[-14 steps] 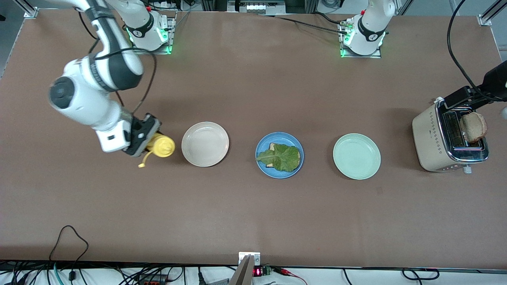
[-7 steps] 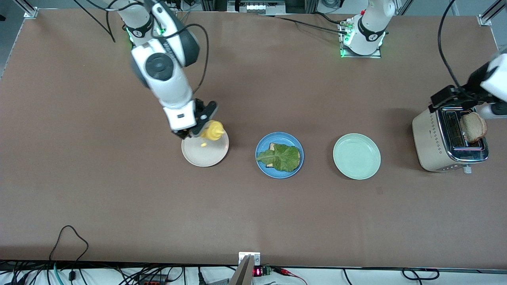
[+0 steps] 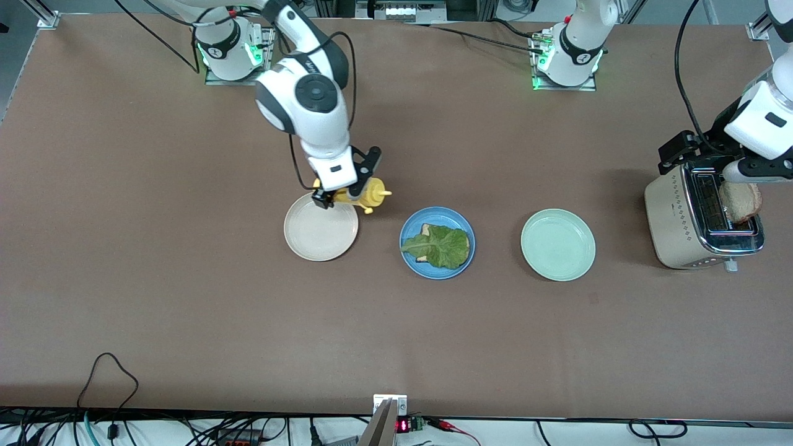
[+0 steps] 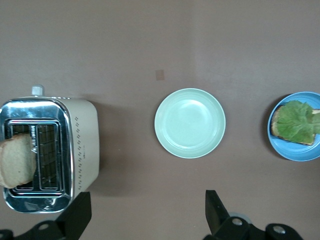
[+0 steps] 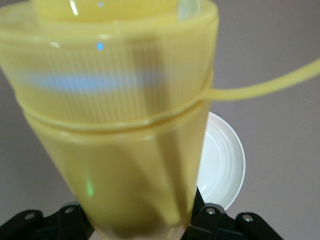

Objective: Make sandwich in blue plate with both arms

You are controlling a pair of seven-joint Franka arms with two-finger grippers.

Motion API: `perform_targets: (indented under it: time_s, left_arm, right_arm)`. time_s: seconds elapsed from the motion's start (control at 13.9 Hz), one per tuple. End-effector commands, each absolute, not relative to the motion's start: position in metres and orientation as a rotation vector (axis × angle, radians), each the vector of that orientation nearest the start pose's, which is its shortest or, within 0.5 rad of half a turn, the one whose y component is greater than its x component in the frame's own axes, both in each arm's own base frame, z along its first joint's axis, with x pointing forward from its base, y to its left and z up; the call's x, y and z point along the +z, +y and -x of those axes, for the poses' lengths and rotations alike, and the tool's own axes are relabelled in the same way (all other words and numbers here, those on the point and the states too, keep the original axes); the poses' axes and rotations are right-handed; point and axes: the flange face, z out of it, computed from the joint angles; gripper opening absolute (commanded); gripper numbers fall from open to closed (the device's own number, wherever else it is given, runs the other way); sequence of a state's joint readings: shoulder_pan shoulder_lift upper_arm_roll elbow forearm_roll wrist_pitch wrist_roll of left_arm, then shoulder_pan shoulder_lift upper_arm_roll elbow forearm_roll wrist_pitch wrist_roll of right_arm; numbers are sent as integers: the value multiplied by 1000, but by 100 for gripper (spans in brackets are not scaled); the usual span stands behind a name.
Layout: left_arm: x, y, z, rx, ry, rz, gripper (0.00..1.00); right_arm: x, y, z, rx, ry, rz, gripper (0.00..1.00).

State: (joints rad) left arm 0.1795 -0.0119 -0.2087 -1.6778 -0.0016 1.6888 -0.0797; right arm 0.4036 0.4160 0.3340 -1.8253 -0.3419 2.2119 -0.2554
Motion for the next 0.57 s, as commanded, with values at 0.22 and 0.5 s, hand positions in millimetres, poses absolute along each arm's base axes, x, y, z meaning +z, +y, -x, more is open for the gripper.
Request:
perform_targets:
  time_s: [0.22, 0.5]
  left_arm:
    - [588, -9, -535, -101, -158, 3160, 100]
    - [594, -16, -548, -139, -121, 3155, 100]
  right_arm:
    - [275, 454, -492, -61, -1851, 2788, 0]
    - [260, 461, -492, -49, -1847, 2806, 0]
